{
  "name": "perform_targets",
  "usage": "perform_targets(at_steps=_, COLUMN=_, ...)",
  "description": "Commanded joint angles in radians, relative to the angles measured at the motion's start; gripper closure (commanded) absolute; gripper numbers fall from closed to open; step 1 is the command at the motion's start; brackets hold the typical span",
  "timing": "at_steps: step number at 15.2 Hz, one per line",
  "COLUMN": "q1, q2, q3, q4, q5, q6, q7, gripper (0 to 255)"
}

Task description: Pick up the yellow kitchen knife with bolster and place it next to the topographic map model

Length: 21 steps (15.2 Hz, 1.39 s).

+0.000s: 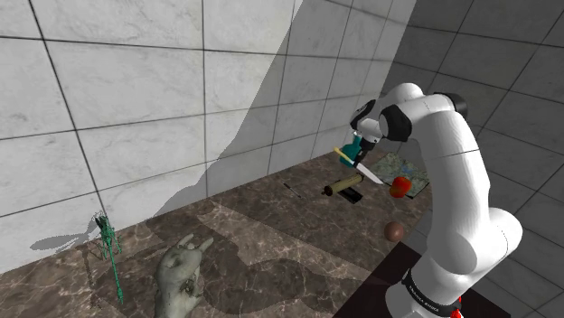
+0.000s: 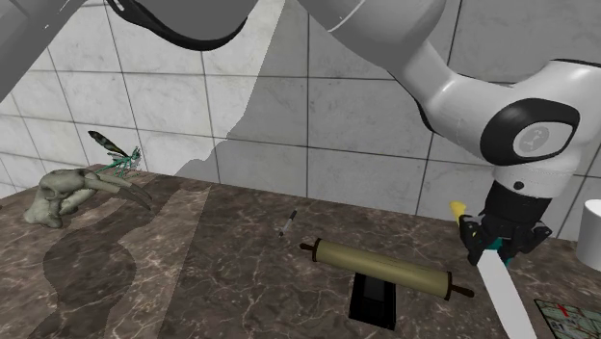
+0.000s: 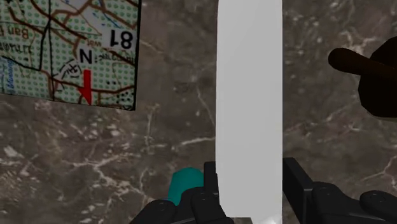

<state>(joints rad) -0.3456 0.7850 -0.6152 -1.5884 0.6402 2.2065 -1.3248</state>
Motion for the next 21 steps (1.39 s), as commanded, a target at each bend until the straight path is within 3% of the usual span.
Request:
perform_targets(at_steps=1, q1=-0.007, q2=0.011, q3=0.014, q4=-0.009, q5=-0.007, q6=-0.068, q7=0.003, gripper=255)
perform_targets(at_steps=4, q1=-0.014, q2=0.007, q3=0.024, q4=-0.01, q5=-0.015, q6=-0.065, q7=0.007, gripper=255)
perform_targets(at_steps=5, q1=-0.004, q2=0.007, q3=0.026, q4=-0.015, q5=-0.015, q6=-0.059, q7=0.015, gripper=0)
perform_targets(at_steps=7, q1=0.011, q2=-0.024, q3=0.015, q4=-0.052, q5=-0.022, q6=-0.055, q7=0.013, gripper=0)
perform_targets(at_steps=10, q1=-0.014, q2=0.008, q3=0.024, q4=-0.01, q5=-0.015, q6=-0.065, q7=0.007, gripper=0)
perform_targets(at_steps=14, q1=-0.007, q2=-0.062, q3=-0.007, q4=0.008, q5=-0.065, q6=-0.143, q7=0.034, gripper=0)
perform_targets(at_steps=21, q1=-0.007, q2=-0.062, q3=-0.007, q4=0.008, q5=-0.065, q6=-0.143, q7=0.034, gripper=0)
